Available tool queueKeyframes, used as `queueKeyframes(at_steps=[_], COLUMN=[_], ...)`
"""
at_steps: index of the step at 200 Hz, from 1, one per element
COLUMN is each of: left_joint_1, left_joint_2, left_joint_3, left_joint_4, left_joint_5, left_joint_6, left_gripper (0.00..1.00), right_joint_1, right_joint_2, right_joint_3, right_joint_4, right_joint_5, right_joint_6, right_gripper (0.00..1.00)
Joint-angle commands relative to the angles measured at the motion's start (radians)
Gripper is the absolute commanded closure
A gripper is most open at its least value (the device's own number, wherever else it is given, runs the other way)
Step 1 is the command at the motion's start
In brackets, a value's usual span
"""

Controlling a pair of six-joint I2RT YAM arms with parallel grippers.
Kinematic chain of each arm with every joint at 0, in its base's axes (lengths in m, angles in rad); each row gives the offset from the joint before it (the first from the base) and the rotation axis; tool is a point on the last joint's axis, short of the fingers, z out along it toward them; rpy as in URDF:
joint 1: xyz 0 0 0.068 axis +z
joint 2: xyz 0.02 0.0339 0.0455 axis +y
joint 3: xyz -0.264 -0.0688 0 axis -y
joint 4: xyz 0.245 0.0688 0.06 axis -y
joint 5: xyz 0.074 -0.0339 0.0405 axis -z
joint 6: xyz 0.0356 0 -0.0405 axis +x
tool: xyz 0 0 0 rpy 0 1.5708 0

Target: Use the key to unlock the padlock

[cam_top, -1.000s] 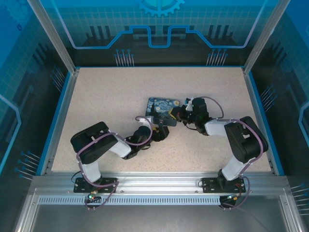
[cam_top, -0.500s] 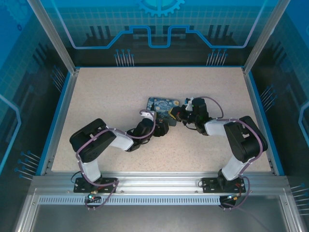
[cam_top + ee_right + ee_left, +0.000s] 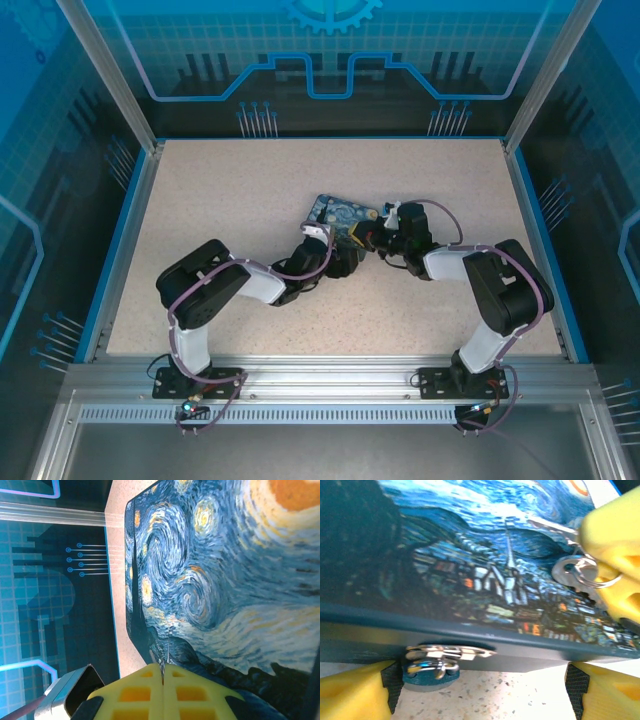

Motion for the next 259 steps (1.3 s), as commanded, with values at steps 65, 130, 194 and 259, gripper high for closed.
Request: queueKeyframes(at_steps=[65,130,194,259], left_joint_1=[-0.012,-0.012,-0.01,-0.015], left_joint_2=[0.01,0.028,0.056,0.072], left_joint_3=[-0.027,-0.097,-0.112,-0.141], left_joint_4=[0.16,0.32,0.375,0.462], left_joint_5=[0.073,0.046,0.024,0.007], left_joint_6=[-0.132,-0.232,-0.269,-0.303], left_gripper=[0.15,0.17,0.21,0.3], right_joint_1=[-0.005,-0.004,-0.003,-0.002], right_joint_2=[0.042,0.04,0.055,0.065], right_joint_3=[-0.003,-0.002,0.005,0.005], right_joint_4=[-0.051,-0.055,-0.052,-0.045], right_joint_5=[0.004,0.004,0.001,0.001], right_joint_6=[0.0,0.002,0.002,0.005], right_gripper=[1.0,1.0,1.0,1.0])
